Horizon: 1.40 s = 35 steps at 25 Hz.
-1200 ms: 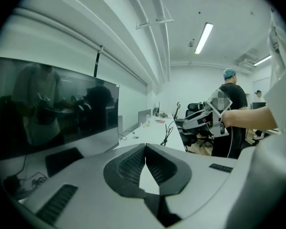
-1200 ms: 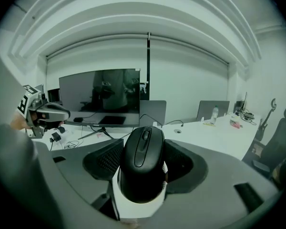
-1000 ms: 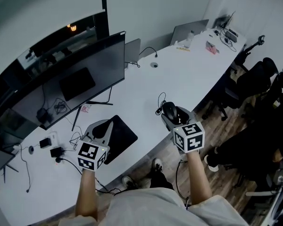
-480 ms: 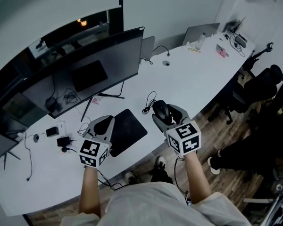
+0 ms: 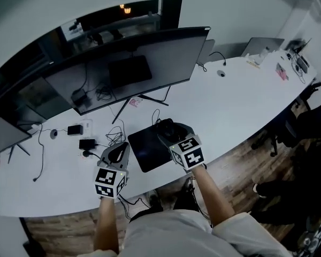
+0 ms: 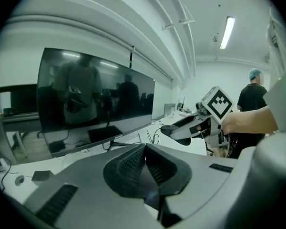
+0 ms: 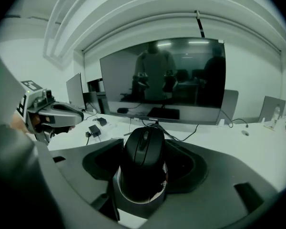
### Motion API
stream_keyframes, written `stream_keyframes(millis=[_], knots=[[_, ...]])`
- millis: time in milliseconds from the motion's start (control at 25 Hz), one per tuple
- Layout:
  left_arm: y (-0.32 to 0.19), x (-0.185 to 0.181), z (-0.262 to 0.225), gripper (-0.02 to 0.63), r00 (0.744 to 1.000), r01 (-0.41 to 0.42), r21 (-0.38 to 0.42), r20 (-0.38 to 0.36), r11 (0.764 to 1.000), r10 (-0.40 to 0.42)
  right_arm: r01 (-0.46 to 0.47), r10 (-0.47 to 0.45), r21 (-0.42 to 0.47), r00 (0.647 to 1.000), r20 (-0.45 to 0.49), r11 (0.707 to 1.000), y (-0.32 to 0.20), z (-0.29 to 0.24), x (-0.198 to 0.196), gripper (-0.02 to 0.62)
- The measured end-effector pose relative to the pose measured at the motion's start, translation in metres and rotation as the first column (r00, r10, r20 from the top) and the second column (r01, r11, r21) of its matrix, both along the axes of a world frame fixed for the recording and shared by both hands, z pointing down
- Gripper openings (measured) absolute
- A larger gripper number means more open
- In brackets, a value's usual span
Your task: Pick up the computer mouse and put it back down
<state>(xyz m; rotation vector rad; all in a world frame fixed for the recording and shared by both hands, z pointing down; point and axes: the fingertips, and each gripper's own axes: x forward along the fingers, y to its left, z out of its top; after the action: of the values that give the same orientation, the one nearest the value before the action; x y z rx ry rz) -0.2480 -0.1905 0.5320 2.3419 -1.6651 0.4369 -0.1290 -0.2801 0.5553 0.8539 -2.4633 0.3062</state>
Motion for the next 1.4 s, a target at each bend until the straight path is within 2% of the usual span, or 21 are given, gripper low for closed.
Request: stream_keyframes(millis=[160, 480, 760, 880, 1000, 1120, 1240, 1400], knots=[[0.01, -0.012, 0.02, 0.017, 0.999, 0.036, -0.041, 0.004, 0.999, -0.036, 0.004, -0.006, -0.064, 0.999, -0.041, 0.998, -0.004, 0.056, -0.009, 0.281], [0.012, -0.015, 0.049, 0.017, 0.999, 0.051, -0.093, 0.002, 0.994, -0.051, -0.057, 0.027, -0.157, 0.983, -0.184, 0.986, -0.013, 0.15, 0.025, 0.281], [0.008, -0.007, 0.065, 0.017, 1.0, 0.019, -0.126, 0.0, 0.992, -0.019, -0.083, 0.03, -0.178, 0.958, -0.284, 0.981, -0.018, 0.189, 0.036, 0.285], [0.006, -0.002, 0.069, 0.017, 1.0, 0.001, -0.135, -0.005, 0.991, -0.001, -0.098, 0.043, -0.185, 0.958, -0.284, 0.978, -0.019, 0.195, 0.038, 0.288], [0.003, 0.002, 0.069, 0.017, 1.0, -0.015, -0.14, -0.004, 0.99, 0.015, -0.117, 0.067, -0.181, 0.963, -0.259, 0.977, -0.022, 0.19, 0.041, 0.306], [-0.005, 0.008, 0.064, 0.017, 1.0, -0.027, -0.136, -0.013, 0.99, 0.025, -0.149, 0.115, -0.136, 0.967, -0.228, 0.979, -0.026, 0.16, 0.055, 0.321], [-0.018, 0.022, 0.047, 0.017, 0.998, -0.051, -0.102, -0.032, 0.993, 0.048, -0.218, 0.203, -0.067, 0.962, -0.185, 0.974, -0.037, 0.121, 0.089, 0.263], [-0.039, 0.045, 0.008, 0.017, 0.997, -0.077, -0.041, -0.027, 0.996, 0.076, -0.294, 0.297, 0.044, 0.946, -0.127, 0.955, -0.053, 0.047, 0.144, 0.139]])
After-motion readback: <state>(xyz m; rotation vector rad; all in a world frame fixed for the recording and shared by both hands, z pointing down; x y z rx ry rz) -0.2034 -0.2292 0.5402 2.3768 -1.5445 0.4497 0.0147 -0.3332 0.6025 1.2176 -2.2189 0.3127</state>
